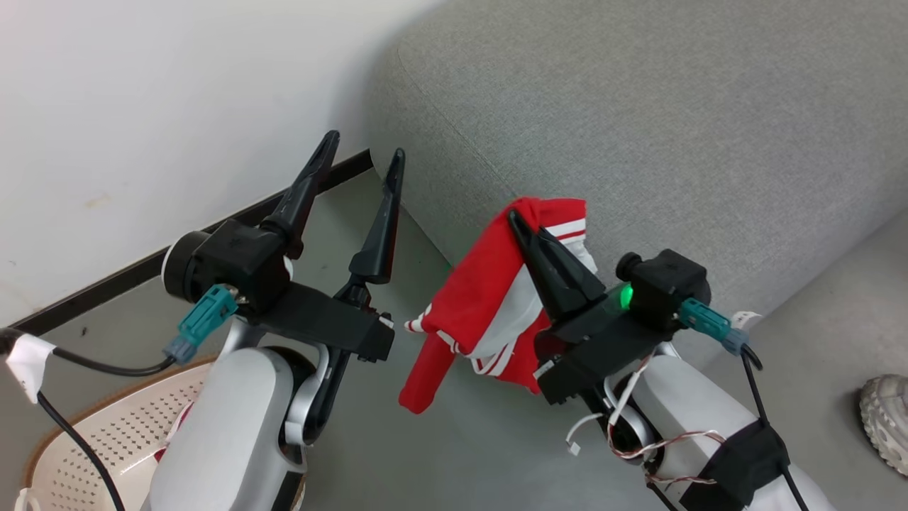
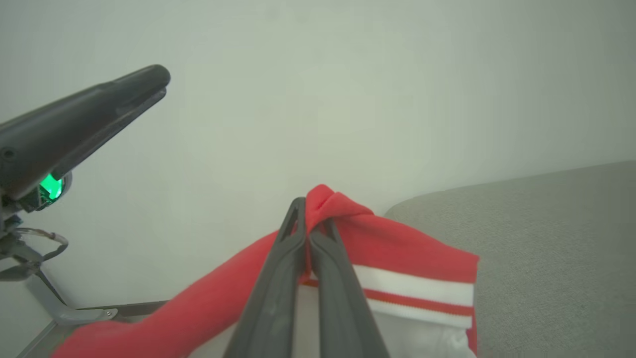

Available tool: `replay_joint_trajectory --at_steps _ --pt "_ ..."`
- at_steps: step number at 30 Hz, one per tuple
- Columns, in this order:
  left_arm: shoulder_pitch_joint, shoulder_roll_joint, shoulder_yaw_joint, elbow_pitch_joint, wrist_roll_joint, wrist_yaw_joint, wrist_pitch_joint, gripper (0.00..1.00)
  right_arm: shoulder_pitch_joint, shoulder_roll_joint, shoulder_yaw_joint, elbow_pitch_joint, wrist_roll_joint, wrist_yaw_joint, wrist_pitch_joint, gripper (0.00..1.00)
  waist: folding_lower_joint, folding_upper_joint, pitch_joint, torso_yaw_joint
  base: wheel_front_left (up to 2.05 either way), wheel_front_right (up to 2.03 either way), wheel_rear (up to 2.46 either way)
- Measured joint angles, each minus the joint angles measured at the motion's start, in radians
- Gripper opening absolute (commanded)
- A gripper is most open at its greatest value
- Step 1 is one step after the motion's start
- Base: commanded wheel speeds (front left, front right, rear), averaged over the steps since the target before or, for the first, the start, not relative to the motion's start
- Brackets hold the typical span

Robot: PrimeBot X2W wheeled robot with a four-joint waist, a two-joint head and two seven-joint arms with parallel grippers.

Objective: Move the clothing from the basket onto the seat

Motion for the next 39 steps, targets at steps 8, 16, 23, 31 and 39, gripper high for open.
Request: replay_joint_trajectory --at_steps 8,16,23,31,39 --pt "-0.026 -0.02 -0.015 0.035 0.0 -0.018 0.007 1.0 0.021 -0.013 -0.031 -0.04 -0.016 -0.017 0.0 0.0 0.0 0.0 0.016 -0.01 0.0 0.0 0.0" --pt "-0.044 -0.027 -0.024 0.07 -0.002 -0.026 0.007 1.0 0.037 -0.03 -0.066 -0.056 -0.025 -0.026 0.0 0.0 0.0 0.0 0.024 -0.013 0.0 0.0 0.0" --pt "-0.044 -0.024 -0.022 0.082 -0.002 -0.026 0.006 1.0 0.005 -0.073 -0.125 -0.055 -0.048 -0.026 0.0 0.0 0.0 0.0 0.031 -0.011 0.0 0.0 0.0" --pt "-0.038 -0.009 -0.011 0.076 -0.002 -0.019 0.006 1.0 -0.132 -0.134 -0.208 0.006 -0.051 -0.009 0.0 0.0 0.0 0.0 0.057 -0.003 0.0 0.0 0.0" --pt "-0.037 0.002 -0.01 0.073 -0.002 -0.017 0.008 1.0 -0.208 -0.192 -0.276 0.102 -0.048 0.002 0.0 0.0 0.0 0.0 0.088 0.019 0.0 0.0 0.0"
